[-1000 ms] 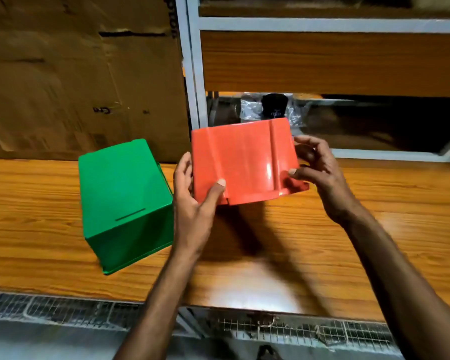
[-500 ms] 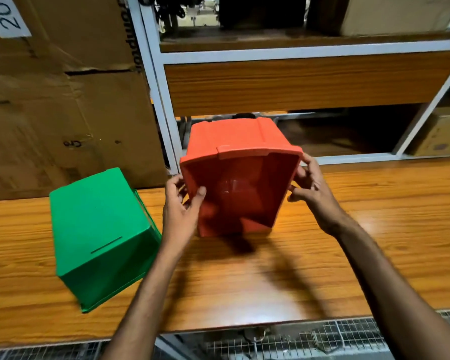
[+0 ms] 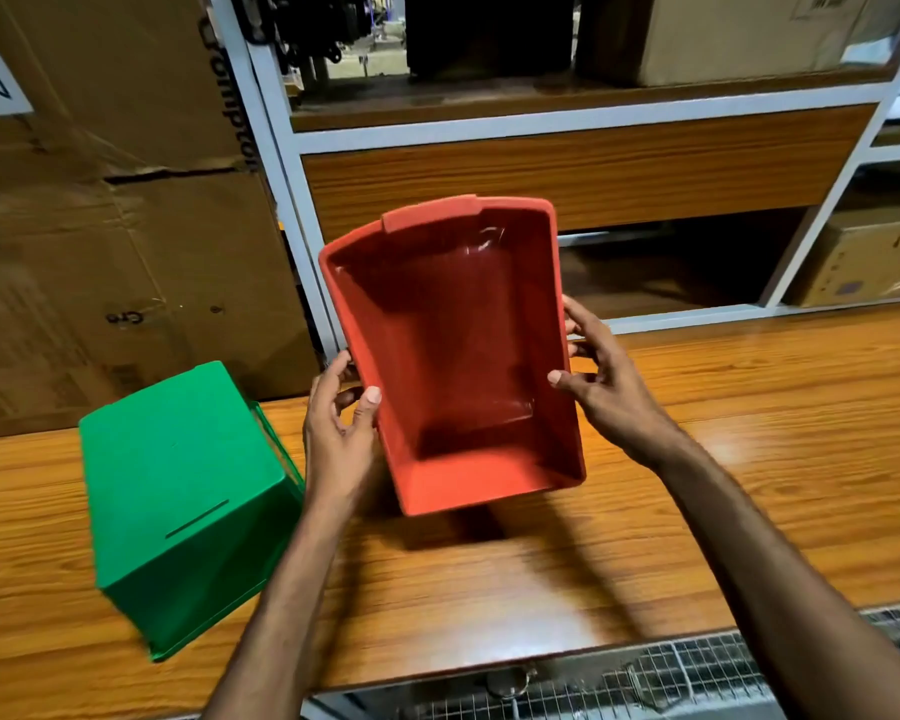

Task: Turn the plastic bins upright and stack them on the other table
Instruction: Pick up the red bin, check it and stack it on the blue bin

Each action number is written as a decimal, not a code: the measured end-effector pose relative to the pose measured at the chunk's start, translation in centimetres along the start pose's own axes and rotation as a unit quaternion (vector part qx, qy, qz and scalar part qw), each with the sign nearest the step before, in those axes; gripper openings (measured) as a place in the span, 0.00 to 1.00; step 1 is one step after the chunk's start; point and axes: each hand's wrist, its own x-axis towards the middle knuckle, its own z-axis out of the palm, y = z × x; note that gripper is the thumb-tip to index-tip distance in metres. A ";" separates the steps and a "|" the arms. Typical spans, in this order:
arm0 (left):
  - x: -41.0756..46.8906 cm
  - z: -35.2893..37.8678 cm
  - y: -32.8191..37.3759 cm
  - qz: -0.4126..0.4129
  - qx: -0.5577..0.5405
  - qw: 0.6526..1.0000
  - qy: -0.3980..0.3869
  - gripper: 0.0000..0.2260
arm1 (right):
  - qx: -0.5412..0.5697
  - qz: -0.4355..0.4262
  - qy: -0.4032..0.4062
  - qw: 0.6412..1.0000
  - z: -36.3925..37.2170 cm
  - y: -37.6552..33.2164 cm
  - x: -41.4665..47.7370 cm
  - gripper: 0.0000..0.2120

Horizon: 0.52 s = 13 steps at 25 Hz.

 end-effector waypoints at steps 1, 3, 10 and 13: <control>0.0 -0.2 0.6 -0.002 -0.008 1.000 -0.004 0.22 | -0.002 -0.007 -0.004 1.000 -0.6 -0.8 -0.2 0.41; -0.1 -0.5 1.9 0.009 -0.016 1.000 -0.017 0.22 | -0.003 -0.009 0.004 1.000 -1.3 -1.9 -0.7 0.38; 1.2 -0.5 6.6 0.074 0.030 0.992 -0.096 0.18 | -0.015 0.033 0.153 0.988 -1.4 -2.0 -2.1 0.27; 2.2 0.2 7.6 0.110 0.038 0.986 -0.124 0.18 | 0.037 0.074 0.207 0.975 -1.9 -1.6 -3.0 0.28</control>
